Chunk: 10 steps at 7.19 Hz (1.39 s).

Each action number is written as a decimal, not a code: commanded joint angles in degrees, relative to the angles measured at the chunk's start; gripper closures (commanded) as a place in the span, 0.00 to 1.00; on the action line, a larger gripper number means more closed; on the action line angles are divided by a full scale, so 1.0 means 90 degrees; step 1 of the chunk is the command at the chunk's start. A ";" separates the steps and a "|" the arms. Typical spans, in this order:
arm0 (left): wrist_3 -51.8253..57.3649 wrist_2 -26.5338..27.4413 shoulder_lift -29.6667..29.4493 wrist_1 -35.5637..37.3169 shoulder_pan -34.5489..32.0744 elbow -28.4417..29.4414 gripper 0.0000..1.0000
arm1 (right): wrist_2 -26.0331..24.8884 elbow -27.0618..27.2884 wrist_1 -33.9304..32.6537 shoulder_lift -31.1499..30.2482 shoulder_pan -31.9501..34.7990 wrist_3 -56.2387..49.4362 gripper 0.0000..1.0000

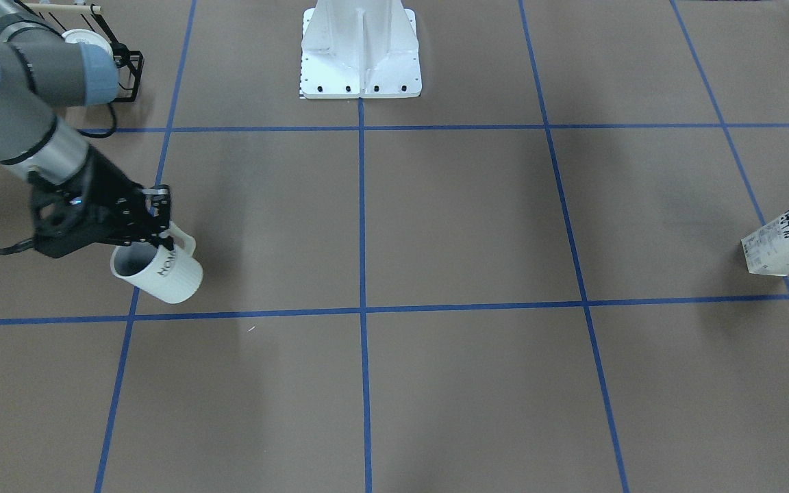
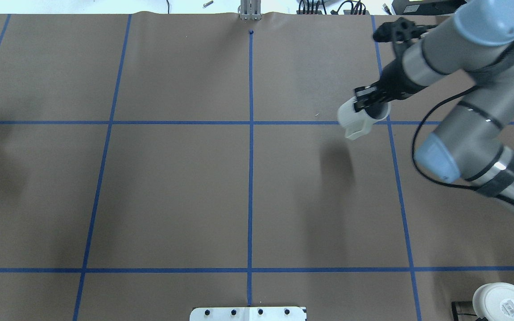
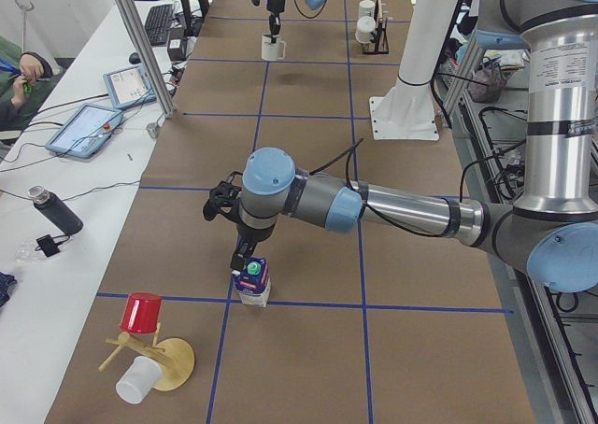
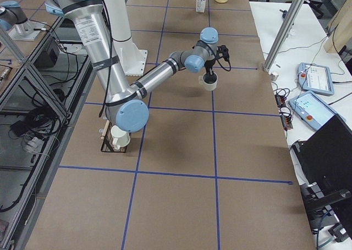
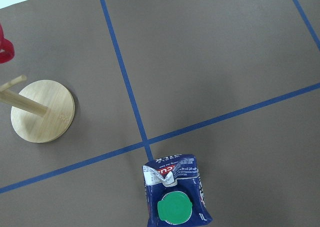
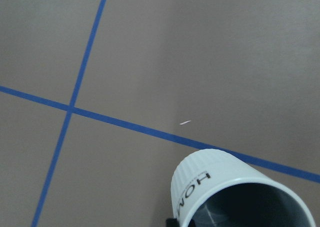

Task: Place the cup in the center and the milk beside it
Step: 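Carry the white mug with the right gripper to the table's center square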

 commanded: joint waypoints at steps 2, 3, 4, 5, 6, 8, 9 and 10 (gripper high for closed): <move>0.0010 -0.0008 0.0002 0.0010 0.0010 0.0055 0.01 | -0.1744 -0.0241 -0.1885 0.1546 -0.1753 0.1367 1.00; 0.0010 -0.0008 0.0002 0.0010 0.0010 0.0065 0.01 | -0.1871 -0.0697 -0.2023 0.1946 -0.2017 0.1709 1.00; 0.0010 -0.0008 0.0011 0.0019 0.0010 0.0065 0.01 | -0.1892 -0.1156 -0.2315 0.2424 -0.2242 0.1829 1.00; 0.0019 -0.0008 0.0012 0.0010 0.0010 0.0085 0.01 | -0.1998 -0.1625 -0.2356 0.2854 -0.2322 0.1965 1.00; 0.0019 -0.0008 0.0021 0.0010 0.0010 0.0085 0.01 | -0.1990 -0.1861 -0.2395 0.3071 -0.2362 0.2025 1.00; 0.0019 -0.0008 0.0021 0.0010 0.0010 0.0075 0.01 | -0.1980 -0.1883 -0.2668 0.3093 -0.2440 0.2025 1.00; 0.0019 -0.0008 0.0031 0.0010 0.0010 0.0085 0.01 | -0.1980 -0.1883 -0.2698 0.3093 -0.2488 0.2035 1.00; 0.0029 -0.0008 0.0031 0.0010 0.0010 0.0085 0.01 | -0.1970 -0.1883 -0.2689 0.3151 -0.2508 0.2141 0.79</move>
